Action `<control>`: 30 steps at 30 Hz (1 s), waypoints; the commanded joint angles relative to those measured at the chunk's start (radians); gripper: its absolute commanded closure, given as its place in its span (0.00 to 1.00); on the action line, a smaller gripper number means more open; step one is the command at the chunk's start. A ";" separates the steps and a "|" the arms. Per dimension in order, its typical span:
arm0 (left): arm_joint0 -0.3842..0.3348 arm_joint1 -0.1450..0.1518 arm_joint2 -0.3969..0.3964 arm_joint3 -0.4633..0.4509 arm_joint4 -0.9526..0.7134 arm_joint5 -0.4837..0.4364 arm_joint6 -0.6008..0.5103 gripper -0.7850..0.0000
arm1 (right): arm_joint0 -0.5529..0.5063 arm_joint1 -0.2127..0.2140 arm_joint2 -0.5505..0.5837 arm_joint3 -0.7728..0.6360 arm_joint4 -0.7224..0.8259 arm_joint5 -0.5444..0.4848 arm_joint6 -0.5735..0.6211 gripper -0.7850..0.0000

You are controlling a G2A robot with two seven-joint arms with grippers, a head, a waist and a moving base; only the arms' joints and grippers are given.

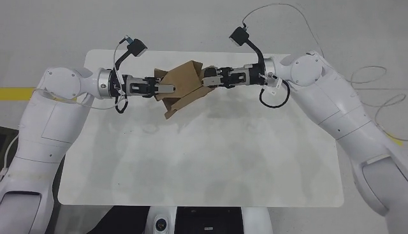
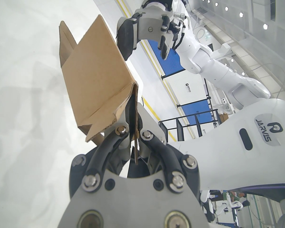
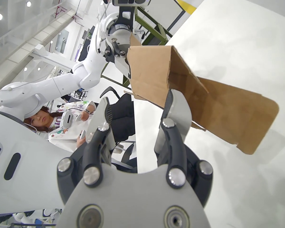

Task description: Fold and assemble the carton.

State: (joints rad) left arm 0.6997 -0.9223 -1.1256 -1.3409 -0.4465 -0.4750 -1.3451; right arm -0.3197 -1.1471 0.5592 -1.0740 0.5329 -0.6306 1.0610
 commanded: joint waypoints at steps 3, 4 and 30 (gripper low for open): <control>0.003 0.001 0.001 -0.012 -0.010 0.005 -0.004 1.00 | 0.003 -0.012 0.002 0.010 -0.020 0.007 -0.003 0.46; 0.005 0.002 0.001 -0.016 -0.011 0.006 -0.006 1.00 | 0.006 -0.014 0.005 0.016 -0.026 0.008 -0.007 0.47; 0.015 0.010 0.021 -0.049 -0.020 0.002 -0.002 1.00 | 0.014 -0.113 0.012 0.130 0.109 -0.012 0.116 0.53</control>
State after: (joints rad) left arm 0.7147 -0.9124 -1.1054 -1.3898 -0.4649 -0.4730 -1.3470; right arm -0.3070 -1.2572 0.5696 -0.9478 0.6358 -0.6479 1.1704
